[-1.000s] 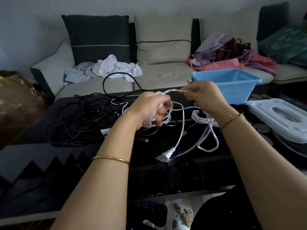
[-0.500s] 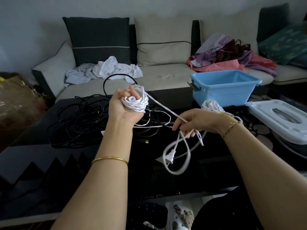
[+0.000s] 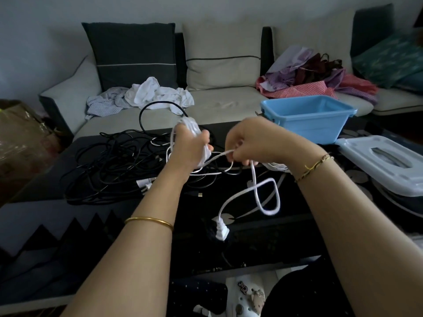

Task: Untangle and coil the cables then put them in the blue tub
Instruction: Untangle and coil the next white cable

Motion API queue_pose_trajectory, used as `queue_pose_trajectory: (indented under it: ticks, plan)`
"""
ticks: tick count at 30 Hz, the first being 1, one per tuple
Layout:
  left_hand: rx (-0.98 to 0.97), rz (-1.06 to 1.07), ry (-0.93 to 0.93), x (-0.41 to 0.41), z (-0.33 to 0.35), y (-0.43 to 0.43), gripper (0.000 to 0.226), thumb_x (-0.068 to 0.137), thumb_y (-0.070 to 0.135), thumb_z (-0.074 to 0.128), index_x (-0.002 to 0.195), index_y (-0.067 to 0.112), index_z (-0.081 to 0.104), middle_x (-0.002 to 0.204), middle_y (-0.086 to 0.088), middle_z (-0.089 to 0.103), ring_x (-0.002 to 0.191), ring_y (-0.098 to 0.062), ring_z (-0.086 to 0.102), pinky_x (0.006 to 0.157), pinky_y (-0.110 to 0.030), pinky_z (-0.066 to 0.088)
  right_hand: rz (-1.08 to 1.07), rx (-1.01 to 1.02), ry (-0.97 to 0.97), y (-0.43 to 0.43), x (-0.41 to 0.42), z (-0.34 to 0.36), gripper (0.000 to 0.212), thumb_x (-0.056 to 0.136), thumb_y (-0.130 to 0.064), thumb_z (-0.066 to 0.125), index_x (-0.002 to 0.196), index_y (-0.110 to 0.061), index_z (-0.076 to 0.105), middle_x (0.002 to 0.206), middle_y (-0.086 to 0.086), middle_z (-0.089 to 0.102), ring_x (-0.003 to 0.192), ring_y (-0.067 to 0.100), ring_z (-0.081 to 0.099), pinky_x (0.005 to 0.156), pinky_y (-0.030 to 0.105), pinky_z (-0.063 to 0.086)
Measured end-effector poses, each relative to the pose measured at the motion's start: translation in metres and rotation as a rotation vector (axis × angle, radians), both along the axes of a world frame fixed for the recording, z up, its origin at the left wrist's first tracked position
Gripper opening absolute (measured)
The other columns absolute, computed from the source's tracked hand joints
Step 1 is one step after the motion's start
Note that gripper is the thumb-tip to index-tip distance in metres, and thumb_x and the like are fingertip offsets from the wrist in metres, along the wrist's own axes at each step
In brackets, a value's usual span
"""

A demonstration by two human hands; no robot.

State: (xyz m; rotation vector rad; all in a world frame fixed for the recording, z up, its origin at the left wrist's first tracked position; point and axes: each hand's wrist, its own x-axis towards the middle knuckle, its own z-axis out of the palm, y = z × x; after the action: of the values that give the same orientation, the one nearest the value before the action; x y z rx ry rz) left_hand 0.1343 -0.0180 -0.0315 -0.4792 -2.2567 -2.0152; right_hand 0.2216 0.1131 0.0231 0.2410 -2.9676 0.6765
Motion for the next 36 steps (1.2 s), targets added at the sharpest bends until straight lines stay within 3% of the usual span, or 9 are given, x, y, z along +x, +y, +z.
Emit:
queue_pose_trajectory:
  ticks: [7, 10, 16, 20, 25, 28, 31, 34, 36]
  plan:
    - [-0.301, -0.400, 0.131, 0.022, 0.015, 0.012, 0.029, 0.082, 0.025, 0.065, 0.073, 0.002, 0.050, 0.062, -0.013, 0.049, 0.052, -0.023, 0.050, 0.051, -0.036, 0.044, -0.200, -0.375, 0.137, 0.017, -0.007, -0.012, 0.012, 0.081, 0.004, 0.065, 0.081, -0.008, 0.062, 0.070, 0.015, 0.062, 0.047, 0.018, 0.066, 0.046, 0.025, 0.055]
    - [-0.577, -0.179, 0.300, 0.026, 0.014, 0.011, 0.024, 0.079, 0.017, 0.067, 0.083, 0.006, 0.046, 0.075, -0.015, 0.058, 0.058, -0.022, 0.054, 0.057, -0.039, 0.047, -0.258, -0.450, 0.074, 0.026, -0.009, -0.016, 0.017, 0.078, 0.002, 0.072, 0.083, -0.007, 0.058, 0.068, 0.011, 0.058, 0.038, 0.014, 0.058, 0.042, 0.024, 0.053]
    - [-0.770, 0.089, 0.438, 0.016, 0.008, 0.003, 0.035, 0.082, 0.023, 0.060, 0.065, 0.021, 0.029, 0.057, 0.005, 0.038, 0.052, -0.020, 0.041, 0.053, -0.030, 0.026, -0.210, -0.665, -0.147, 0.031, -0.012, -0.022, 0.027, 0.085, -0.001, 0.065, 0.109, -0.011, 0.058, 0.071, 0.006, 0.052, 0.043, 0.008, 0.041, 0.037, 0.016, 0.036]
    - [-0.733, 0.354, 0.369, 0.005, 0.005, -0.014, 0.011, 0.087, 0.016, 0.051, 0.083, 0.007, 0.047, 0.064, -0.004, 0.047, 0.067, -0.031, 0.048, 0.059, -0.031, 0.026, -0.302, -0.763, -0.098, 0.049, -0.018, -0.031, 0.007, 0.088, -0.010, 0.065, 0.095, -0.009, 0.064, 0.067, 0.007, 0.053, 0.035, 0.002, 0.032, 0.034, 0.014, 0.025]
    - [-0.546, 0.439, 0.202, -0.005, 0.000, -0.021, 0.031, 0.082, 0.020, 0.043, 0.097, -0.007, 0.052, 0.076, -0.021, 0.062, 0.073, -0.038, 0.066, 0.063, -0.038, 0.047, -0.438, -0.669, -0.305, 0.056, -0.021, -0.047, 0.019, 0.092, -0.022, 0.060, 0.078, -0.010, 0.066, 0.059, 0.002, 0.042, 0.036, 0.006, 0.026, 0.033, 0.013, 0.019]
    - [-0.475, 0.367, 0.133, -0.005, 0.004, -0.019, 0.020, 0.082, 0.017, 0.043, 0.084, 0.000, 0.053, 0.061, -0.010, 0.056, 0.059, -0.034, 0.065, 0.064, -0.043, 0.058, -0.363, -0.291, -0.543, 0.046, -0.020, -0.049, 0.026, 0.096, -0.026, 0.053, 0.085, -0.008, 0.068, 0.060, 0.002, 0.050, 0.046, 0.011, 0.033, 0.039, 0.018, 0.025]
    - [-0.483, 0.187, 0.087, 0.002, 0.008, -0.015, 0.015, 0.085, 0.012, 0.044, 0.071, 0.007, 0.048, 0.056, -0.005, 0.054, 0.049, -0.027, 0.060, 0.064, -0.048, 0.059, -0.165, -0.103, -0.432, 0.033, -0.022, -0.048, 0.020, 0.092, -0.016, 0.058, 0.106, -0.005, 0.067, 0.085, 0.006, 0.066, 0.073, 0.019, 0.059, 0.065, 0.029, 0.047]
    - [-0.597, 0.098, 0.105, 0.004, 0.005, -0.013, 0.019, 0.084, 0.013, 0.046, 0.066, 0.010, 0.043, 0.058, -0.008, 0.054, 0.056, -0.033, 0.063, 0.066, -0.045, 0.055, -0.005, -0.344, -0.358, 0.018, -0.020, -0.044, 0.031, 0.090, -0.006, 0.054, 0.119, -0.014, 0.060, 0.115, 0.006, 0.066, 0.107, 0.019, 0.060, 0.093, 0.035, 0.045]
    - [-0.679, 0.098, 0.157, 0.005, 0.005, -0.011, 0.021, 0.083, 0.014, 0.047, 0.063, 0.009, 0.042, 0.055, -0.011, 0.055, 0.057, -0.036, 0.063, 0.060, -0.041, 0.051, 0.051, -0.685, -0.383, 0.012, -0.018, -0.038, 0.025, 0.092, -0.007, 0.048, 0.113, -0.012, 0.060, 0.110, 0.009, 0.070, 0.107, 0.022, 0.064, 0.103, 0.041, 0.043]
